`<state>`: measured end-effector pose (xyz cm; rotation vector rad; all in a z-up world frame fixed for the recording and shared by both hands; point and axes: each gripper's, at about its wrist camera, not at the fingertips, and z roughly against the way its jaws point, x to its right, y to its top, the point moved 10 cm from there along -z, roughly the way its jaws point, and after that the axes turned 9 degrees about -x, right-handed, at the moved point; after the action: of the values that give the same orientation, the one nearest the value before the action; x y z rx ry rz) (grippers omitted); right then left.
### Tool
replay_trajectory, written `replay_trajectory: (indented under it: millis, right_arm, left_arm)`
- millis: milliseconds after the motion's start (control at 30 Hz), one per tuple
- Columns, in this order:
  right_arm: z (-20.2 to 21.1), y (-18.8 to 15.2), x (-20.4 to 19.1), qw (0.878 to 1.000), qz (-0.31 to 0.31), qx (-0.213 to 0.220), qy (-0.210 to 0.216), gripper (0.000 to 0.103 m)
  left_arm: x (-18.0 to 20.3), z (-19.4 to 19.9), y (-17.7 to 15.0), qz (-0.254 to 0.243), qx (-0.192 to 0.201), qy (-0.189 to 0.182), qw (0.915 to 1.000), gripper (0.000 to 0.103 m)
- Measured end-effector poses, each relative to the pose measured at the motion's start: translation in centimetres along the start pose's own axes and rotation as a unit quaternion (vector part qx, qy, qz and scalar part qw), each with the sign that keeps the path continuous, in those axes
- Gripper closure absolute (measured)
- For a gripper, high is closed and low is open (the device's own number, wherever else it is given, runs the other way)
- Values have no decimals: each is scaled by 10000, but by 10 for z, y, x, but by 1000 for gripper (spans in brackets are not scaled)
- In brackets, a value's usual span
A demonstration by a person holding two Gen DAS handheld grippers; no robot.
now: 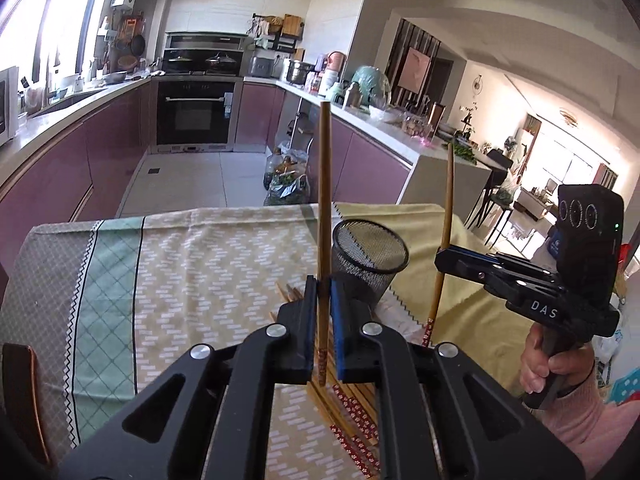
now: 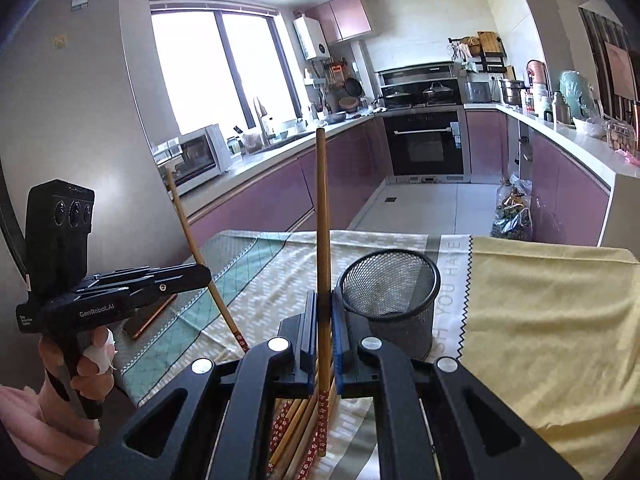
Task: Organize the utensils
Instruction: 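Lift the chopsticks upright with both tools and carry them over the mesh cup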
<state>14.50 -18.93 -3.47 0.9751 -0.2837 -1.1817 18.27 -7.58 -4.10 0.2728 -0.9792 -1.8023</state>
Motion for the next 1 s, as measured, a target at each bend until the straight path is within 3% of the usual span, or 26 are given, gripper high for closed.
replay_trajectory:
  millis: [333, 467, 567, 700, 1000]
  right_arm:
    - [24, 62, 13, 9972, 110, 717, -162, 97]
    - [22, 86, 24, 9953, 79, 914, -293, 97]
    - [18, 100, 35, 9939, 26, 1019, -418, 97]
    - [-3, 102, 46, 9947, 1, 881, -521, 97]
    - [-64, 61, 59, 9979, -7, -297, -574, 97]
  left_arm:
    - [34, 36, 81, -100, 848, -306, 9959, 96]
    - [51, 37, 109, -257, 982, -316, 9943, 96]
    - [58, 22, 119, -362, 851, -204, 9955, 96]
    - [61, -14, 112, -444, 400, -168, 9981, 96]
    - [42, -99, 70, -480, -521, 30, 9975, 95]
